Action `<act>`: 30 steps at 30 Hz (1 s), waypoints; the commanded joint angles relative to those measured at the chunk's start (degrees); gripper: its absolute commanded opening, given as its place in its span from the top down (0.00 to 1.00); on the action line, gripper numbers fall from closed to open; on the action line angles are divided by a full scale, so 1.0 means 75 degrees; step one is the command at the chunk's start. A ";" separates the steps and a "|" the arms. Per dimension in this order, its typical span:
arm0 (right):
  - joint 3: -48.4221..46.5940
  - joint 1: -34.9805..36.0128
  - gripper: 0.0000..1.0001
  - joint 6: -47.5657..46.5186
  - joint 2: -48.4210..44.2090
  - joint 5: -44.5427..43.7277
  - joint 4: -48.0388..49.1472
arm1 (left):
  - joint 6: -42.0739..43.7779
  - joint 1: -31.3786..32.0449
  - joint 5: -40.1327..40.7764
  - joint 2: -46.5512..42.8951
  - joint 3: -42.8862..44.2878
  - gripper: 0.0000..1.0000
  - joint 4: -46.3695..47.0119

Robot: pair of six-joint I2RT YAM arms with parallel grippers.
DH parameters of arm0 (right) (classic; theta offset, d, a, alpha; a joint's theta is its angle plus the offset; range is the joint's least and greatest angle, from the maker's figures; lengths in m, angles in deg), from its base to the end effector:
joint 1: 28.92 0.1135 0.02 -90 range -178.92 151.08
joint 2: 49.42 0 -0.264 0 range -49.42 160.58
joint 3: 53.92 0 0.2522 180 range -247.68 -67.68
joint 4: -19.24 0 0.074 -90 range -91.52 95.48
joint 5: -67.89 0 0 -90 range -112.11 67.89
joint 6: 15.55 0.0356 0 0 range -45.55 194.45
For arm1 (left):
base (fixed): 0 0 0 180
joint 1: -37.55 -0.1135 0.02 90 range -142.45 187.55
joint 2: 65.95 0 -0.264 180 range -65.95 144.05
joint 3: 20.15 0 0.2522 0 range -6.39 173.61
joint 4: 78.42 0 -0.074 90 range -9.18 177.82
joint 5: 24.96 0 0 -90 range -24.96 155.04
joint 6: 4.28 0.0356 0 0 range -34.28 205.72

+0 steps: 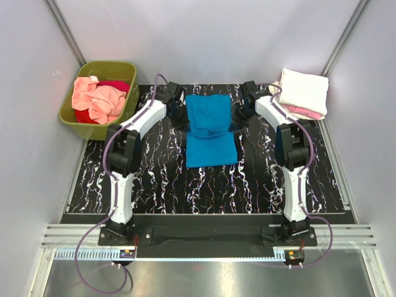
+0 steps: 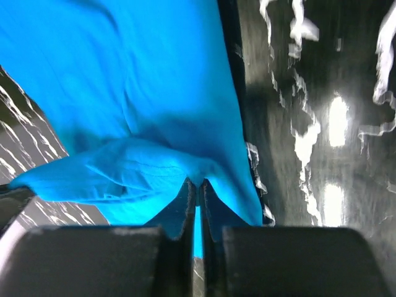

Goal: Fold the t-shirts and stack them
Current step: Fold the tshirt

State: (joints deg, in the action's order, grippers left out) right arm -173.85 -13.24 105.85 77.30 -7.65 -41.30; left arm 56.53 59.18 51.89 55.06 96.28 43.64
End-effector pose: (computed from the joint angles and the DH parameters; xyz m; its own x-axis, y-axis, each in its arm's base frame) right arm 0.4502 0.1356 0.1952 -0.9429 0.2593 -0.2089 0.1604 0.9035 0.3975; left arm 0.4223 -0.1762 0.2232 -0.9426 -0.1371 -0.3044 -0.0037 0.9160 -0.4012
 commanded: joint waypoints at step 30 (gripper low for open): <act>0.5496 -0.0509 0.41 -0.0858 -0.3068 0.2256 0.2418 | -0.0385 0.0104 -0.0708 -0.3818 -0.4454 0.12 0.1872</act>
State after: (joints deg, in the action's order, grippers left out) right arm -132.52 -17.94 101.30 53.67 6.14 -28.23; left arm 55.35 59.60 47.41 28.88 65.29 51.59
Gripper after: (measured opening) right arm 0.591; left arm 0.880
